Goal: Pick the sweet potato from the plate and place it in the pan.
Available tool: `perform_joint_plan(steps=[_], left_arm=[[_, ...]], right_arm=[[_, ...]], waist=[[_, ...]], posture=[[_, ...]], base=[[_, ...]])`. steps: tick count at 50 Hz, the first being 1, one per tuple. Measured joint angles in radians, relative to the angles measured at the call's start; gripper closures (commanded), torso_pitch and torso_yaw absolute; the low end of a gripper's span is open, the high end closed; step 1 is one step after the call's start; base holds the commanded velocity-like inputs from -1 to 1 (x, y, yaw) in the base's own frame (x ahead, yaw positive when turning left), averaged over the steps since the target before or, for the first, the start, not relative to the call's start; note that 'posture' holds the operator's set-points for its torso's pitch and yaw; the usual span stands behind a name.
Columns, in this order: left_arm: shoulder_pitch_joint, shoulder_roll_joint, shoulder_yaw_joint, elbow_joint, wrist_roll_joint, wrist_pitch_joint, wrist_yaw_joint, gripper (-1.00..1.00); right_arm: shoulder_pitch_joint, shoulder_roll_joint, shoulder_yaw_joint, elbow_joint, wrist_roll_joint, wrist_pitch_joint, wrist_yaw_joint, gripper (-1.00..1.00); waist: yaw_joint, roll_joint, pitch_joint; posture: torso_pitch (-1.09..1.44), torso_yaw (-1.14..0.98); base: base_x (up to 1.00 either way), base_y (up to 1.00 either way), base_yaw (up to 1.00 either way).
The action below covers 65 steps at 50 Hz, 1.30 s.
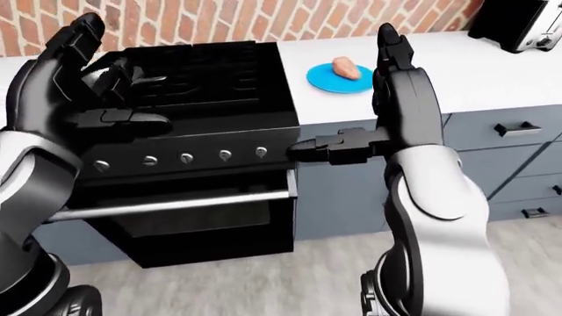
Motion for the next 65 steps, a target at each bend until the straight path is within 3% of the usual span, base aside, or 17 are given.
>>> perform_joint_plan(steps=[3, 8, 13, 17, 19, 23, 29, 34, 38, 43, 46, 49, 53, 56, 58, 61, 65], left_arm=[[-0.004, 0.002, 0.002, -0.005, 0.000, -0.007, 0.003, -1.00], [0.018, 0.004, 0.010, 0.021, 0.012, 0.002, 0.010, -1.00], [0.003, 0.005, 0.008, 0.002, 0.007, -0.004, 0.007, -1.00], [-0.003, 0.004, 0.009, -0.001, 0.005, -0.010, 0.007, -1.00], [0.006, -0.005, -0.008, 0.005, 0.002, -0.007, 0.005, -1.00], [0.006, -0.004, -0.015, 0.008, -0.010, 0.009, -0.001, -1.00], [-0.009, 0.007, 0.007, -0.008, -0.006, -0.003, 0.008, -1.00], [0.007, 0.005, 0.011, 0.007, 0.000, 0.014, 0.022, -1.00], [-0.005, 0.006, 0.005, -0.010, -0.007, 0.004, 0.019, -1.00], [-0.007, 0.004, 0.006, -0.003, -0.004, -0.005, 0.018, -1.00], [0.002, -0.006, -0.019, 0.006, -0.014, 0.007, 0.012, -1.00], [-0.002, -0.001, -0.017, 0.009, -0.020, 0.013, 0.007, -1.00], [-0.009, 0.003, 0.000, -0.008, -0.013, -0.001, 0.013, -1.00], [-0.012, 0.004, 0.000, -0.010, -0.013, -0.005, 0.016, -1.00], [0.002, 0.004, 0.004, -0.003, -0.011, -0.002, 0.017, -1.00], [0.010, 0.004, 0.007, 0.008, -0.006, 0.011, 0.024, -1.00], [-0.003, 0.007, 0.006, -0.012, -0.010, 0.002, 0.021, -1.00]], right_arm=[[-0.004, -0.001, -0.003, -0.002, 0.000, -0.003, 0.002, -1.00], [0.011, 0.010, 0.014, 0.007, 0.014, 0.007, 0.014, -1.00], [0.001, 0.005, 0.001, -0.004, 0.006, -0.004, 0.010, -1.00], [-0.004, 0.003, 0.002, -0.001, 0.004, -0.010, 0.009, -1.00], [0.007, 0.001, -0.006, 0.003, 0.000, -0.005, 0.007, -1.00], [0.005, 0.001, -0.004, 0.009, -0.007, 0.014, 0.002, -1.00], [-0.010, 0.002, 0.003, -0.004, -0.002, -0.007, 0.007, -1.00], [0.004, 0.007, 0.019, 0.005, 0.012, 0.012, 0.019, -1.00], [-0.007, 0.002, 0.010, -0.007, 0.004, -0.002, 0.015, -1.00], [-0.009, -0.002, 0.009, -0.001, 0.003, -0.012, 0.016, -1.00], [0.003, -0.004, -0.003, 0.008, -0.008, 0.011, 0.010, -1.00], [-0.002, -0.001, 0.001, 0.009, -0.011, 0.014, 0.008, -1.00], [-0.004, -0.002, 0.004, -0.003, -0.007, -0.002, 0.013, -1.00], [-0.013, -0.002, 0.004, 0.002, -0.008, -0.003, 0.012, -1.00], [0.003, 0.010, 0.015, 0.005, -0.004, -0.006, 0.014, -1.00], [0.001, 0.012, 0.030, 0.017, 0.007, 0.010, 0.022, -1.00], [-0.009, 0.007, 0.018, 0.001, 0.001, -0.001, 0.019, -1.00]], waist=[[-0.008, 0.052, -0.005], [0.012, 0.046, -0.002], [0.012, 0.000, -0.009], [0.019, -0.056, -0.017], [0.006, -0.032, -0.004], [0.002, -0.022, 0.000], [0.002, 0.047, -0.003], [0.013, 0.046, -0.006], [0.014, 0.015, -0.015], [0.020, -0.057, -0.019], [0.004, -0.048, 0.003], [0.005, -0.031, -0.002], [0.004, 0.006, 0.002], [-0.003, 0.054, -0.004], [0.012, 0.042, 0.007], [0.013, 0.052, -0.005], [0.015, 0.014, -0.016]], posture=[[0.00, 0.00], [0.00, 0.00], [0.00, 0.00], [0.00, 0.00], [0.00, 0.00], [0.00, 0.00], [0.00, 0.00], [0.00, 0.00], [0.00, 0.00], [0.00, 0.00], [0.00, 0.00], [0.00, 0.00], [0.00, 0.00], [0.00, 0.00], [0.00, 0.00], [0.00, 0.00], [0.00, 0.00]], base=[[0.18, 0.00, 0.00], [0.18, 0.00, 0.00], [0.18, 0.00, 0.00], [0.18, -0.05, 0.00], [0.18, -0.12, 0.00], [0.18, -0.13, 0.00], [0.18, -0.12, 0.00], [0.18, -0.16, 0.00], [0.18, -0.19, 0.00], [0.18, -0.18, 0.00], [0.18, -0.19, 0.00], [0.18, -0.19, 0.00], [0.18, -0.19, 0.00], [0.18, -0.18, 0.00], [0.18, -0.18, 0.00], [0.19, -0.18, 0.00], [0.18, -0.18, 0.00]])
